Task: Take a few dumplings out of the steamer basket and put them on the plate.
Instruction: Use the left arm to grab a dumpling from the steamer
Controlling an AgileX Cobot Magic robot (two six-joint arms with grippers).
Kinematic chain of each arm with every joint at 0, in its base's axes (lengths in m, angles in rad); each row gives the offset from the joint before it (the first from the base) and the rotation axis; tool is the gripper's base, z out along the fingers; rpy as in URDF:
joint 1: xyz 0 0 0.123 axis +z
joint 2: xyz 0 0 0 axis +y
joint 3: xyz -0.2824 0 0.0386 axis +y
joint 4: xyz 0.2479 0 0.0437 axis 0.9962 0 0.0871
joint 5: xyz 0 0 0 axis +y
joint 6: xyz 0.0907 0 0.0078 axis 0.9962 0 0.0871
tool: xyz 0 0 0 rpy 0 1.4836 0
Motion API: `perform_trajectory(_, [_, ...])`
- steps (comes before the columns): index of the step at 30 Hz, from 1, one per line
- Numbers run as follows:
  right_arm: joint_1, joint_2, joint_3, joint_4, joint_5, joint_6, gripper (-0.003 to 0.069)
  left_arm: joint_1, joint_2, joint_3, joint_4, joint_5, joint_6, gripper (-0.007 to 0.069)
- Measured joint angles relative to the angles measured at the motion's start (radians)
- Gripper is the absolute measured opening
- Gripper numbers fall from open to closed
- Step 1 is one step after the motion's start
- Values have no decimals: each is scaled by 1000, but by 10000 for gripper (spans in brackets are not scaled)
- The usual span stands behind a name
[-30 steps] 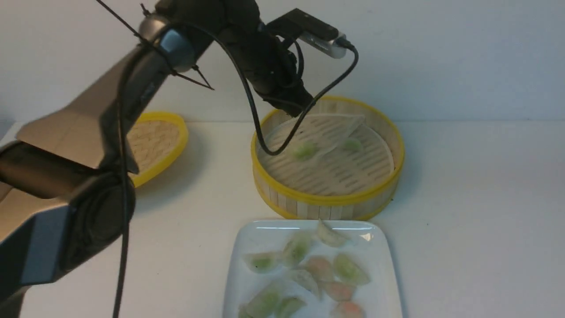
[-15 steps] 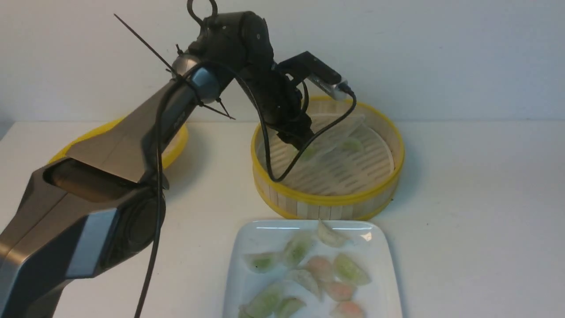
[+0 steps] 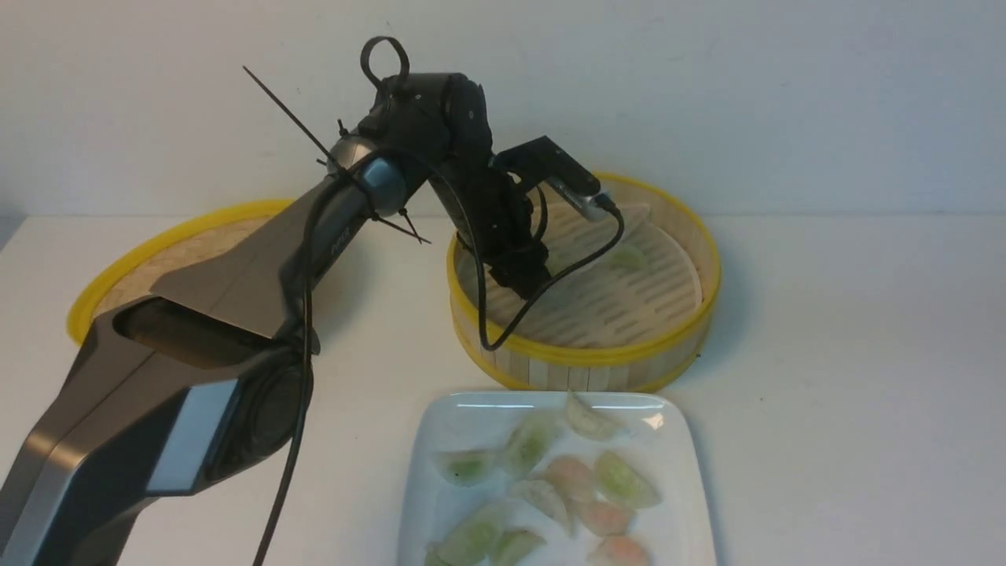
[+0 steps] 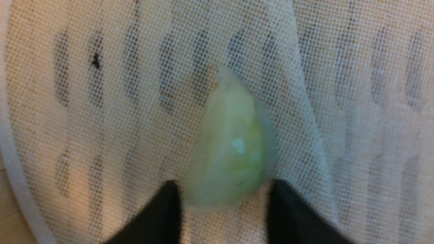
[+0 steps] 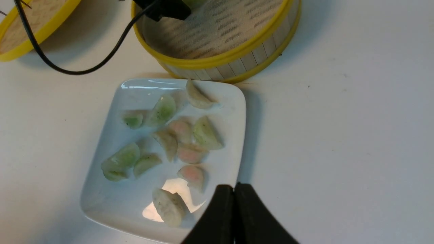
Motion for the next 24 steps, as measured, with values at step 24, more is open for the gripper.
perform_trajectory(24, [0,0,0,7,2,0,-15,-29,-116,-107,50,26,-130,35])
